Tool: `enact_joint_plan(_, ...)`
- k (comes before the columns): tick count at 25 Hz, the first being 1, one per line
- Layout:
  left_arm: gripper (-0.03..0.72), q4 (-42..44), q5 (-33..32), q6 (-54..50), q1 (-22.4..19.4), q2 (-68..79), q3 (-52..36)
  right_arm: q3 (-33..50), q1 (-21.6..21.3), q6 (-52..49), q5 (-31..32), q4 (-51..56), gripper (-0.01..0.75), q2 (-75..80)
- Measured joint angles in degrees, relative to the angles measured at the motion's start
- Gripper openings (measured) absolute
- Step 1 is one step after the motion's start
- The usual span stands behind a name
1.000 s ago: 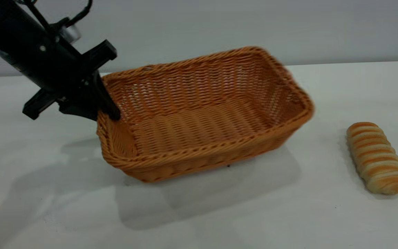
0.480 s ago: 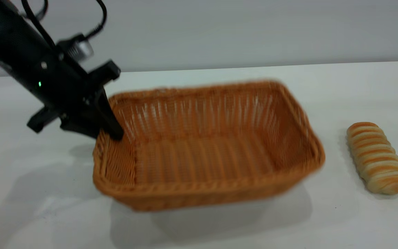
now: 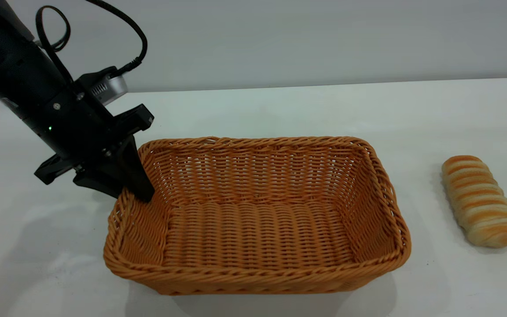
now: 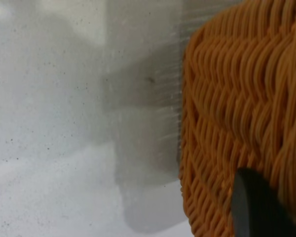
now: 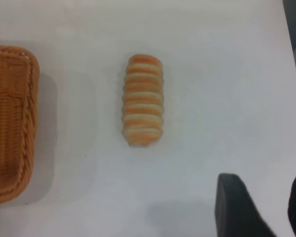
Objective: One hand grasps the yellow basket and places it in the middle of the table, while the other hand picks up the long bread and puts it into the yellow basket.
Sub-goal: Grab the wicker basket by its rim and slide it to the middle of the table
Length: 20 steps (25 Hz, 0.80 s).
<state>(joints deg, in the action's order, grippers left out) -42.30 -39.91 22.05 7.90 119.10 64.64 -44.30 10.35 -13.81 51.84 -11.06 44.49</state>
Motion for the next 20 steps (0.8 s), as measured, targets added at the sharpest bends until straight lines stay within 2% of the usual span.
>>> enact_joint_plan(2,0.165,0.2,0.0,0.5,0.0,0.0,0.1,0.0,0.0,0.0,0.0,0.0,0.305,0.0)
enact_joint_plan(4,0.250,0.3,0.0,0.9,0.0,0.0,0.1,0.0,0.0,0.5,-0.1,0.0,0.305,0.0)
enact_joint_plan(9,0.563,0.3,0.0,1.0,0.0,-0.2,0.2,0.0,0.0,3.1,-1.7,0.1,0.308,0.4)
enact_joint_plan(11,0.641,0.3,-0.1,1.0,0.0,-0.7,0.3,0.0,0.0,4.4,-3.4,0.5,0.320,1.4)
enact_joint_plan(15,0.664,0.4,-0.1,1.4,0.0,-3.4,0.3,0.0,0.0,6.8,-7.5,1.6,0.411,6.0)
enact_joint_plan(20,0.605,0.4,-0.1,5.8,0.0,-9.1,0.3,0.0,0.0,7.2,-12.9,1.7,0.596,14.6)
